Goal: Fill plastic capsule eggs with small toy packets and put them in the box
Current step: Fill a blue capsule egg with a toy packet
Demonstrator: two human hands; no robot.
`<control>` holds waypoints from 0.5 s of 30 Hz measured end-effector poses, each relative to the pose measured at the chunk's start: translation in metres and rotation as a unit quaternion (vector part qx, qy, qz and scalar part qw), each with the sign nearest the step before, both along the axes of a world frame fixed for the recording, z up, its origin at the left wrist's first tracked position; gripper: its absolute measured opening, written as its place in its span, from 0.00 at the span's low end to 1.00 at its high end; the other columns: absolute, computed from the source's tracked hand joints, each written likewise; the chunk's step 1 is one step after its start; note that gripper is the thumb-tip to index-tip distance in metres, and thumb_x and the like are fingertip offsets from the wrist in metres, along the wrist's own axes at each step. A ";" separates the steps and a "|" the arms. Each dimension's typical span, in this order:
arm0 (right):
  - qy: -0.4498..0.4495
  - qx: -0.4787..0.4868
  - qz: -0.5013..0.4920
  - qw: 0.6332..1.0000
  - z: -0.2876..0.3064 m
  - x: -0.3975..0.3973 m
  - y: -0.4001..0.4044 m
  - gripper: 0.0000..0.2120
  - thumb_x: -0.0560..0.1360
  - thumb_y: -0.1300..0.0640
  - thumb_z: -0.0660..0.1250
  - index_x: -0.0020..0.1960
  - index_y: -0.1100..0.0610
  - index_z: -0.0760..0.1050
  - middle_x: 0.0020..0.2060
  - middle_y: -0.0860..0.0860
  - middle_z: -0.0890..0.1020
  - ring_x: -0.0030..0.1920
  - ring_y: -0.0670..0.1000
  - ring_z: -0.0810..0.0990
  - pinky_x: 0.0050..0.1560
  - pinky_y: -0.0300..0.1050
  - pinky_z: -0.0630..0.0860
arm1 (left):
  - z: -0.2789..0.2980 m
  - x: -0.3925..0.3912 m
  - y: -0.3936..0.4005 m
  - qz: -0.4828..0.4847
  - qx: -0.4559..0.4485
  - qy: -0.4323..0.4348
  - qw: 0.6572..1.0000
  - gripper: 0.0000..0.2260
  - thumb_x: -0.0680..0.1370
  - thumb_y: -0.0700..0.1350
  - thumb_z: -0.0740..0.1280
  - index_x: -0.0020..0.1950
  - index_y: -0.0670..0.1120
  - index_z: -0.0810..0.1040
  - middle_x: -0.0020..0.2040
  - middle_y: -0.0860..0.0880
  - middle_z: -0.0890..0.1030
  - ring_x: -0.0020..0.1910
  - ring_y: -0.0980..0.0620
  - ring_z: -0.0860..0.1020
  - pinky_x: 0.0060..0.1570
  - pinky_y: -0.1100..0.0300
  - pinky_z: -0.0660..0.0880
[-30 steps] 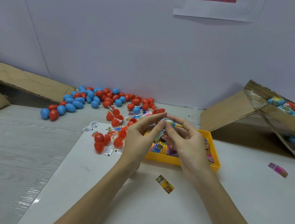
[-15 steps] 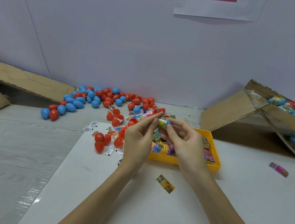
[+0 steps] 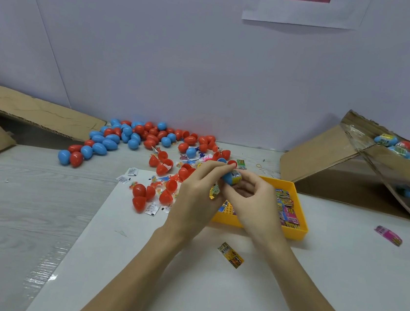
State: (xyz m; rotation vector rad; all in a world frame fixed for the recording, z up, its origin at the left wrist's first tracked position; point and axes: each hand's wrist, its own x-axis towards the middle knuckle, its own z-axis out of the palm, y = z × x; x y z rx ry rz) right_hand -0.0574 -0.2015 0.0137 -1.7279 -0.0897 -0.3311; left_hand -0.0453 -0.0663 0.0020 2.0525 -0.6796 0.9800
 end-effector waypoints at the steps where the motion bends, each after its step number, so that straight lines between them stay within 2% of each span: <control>1: 0.001 0.001 -0.013 1.000 -0.001 0.000 -0.001 0.19 0.75 0.54 0.78 0.64 0.55 0.81 0.48 0.46 0.87 0.50 0.43 0.85 0.49 0.38 0.83 | 0.000 -0.001 -0.001 0.003 0.003 -0.004 1.000 0.22 0.71 0.30 0.76 0.65 0.38 0.81 0.60 0.43 0.82 0.60 0.47 0.80 0.62 0.58 0.78; 8: -0.018 -0.011 -0.074 0.997 -0.004 0.000 0.003 0.16 0.72 0.55 0.79 0.58 0.54 0.81 0.43 0.44 0.86 0.44 0.38 0.84 0.41 0.32 0.80 | 0.004 -0.006 -0.005 0.021 -0.043 0.003 0.999 0.21 0.70 0.31 0.78 0.62 0.39 0.84 0.54 0.44 0.85 0.52 0.52 0.81 0.57 0.69 0.76; 13: -0.022 -0.008 -0.083 0.996 -0.002 -0.002 0.004 0.14 0.72 0.54 0.79 0.54 0.50 0.80 0.42 0.44 0.85 0.44 0.37 0.84 0.41 0.32 0.80 | 0.002 -0.008 -0.009 0.026 -0.081 -0.002 0.996 0.19 0.69 0.32 0.79 0.60 0.39 0.84 0.53 0.45 0.85 0.52 0.56 0.80 0.56 0.73 0.75; 15: -0.018 -0.001 -0.081 0.997 -0.001 -0.002 0.004 0.14 0.72 0.54 0.79 0.55 0.50 0.80 0.42 0.44 0.86 0.44 0.37 0.84 0.42 0.33 0.81 | 0.001 -0.007 -0.010 0.023 -0.084 0.000 0.996 0.19 0.69 0.33 0.79 0.60 0.39 0.84 0.53 0.45 0.85 0.53 0.57 0.80 0.57 0.71 0.76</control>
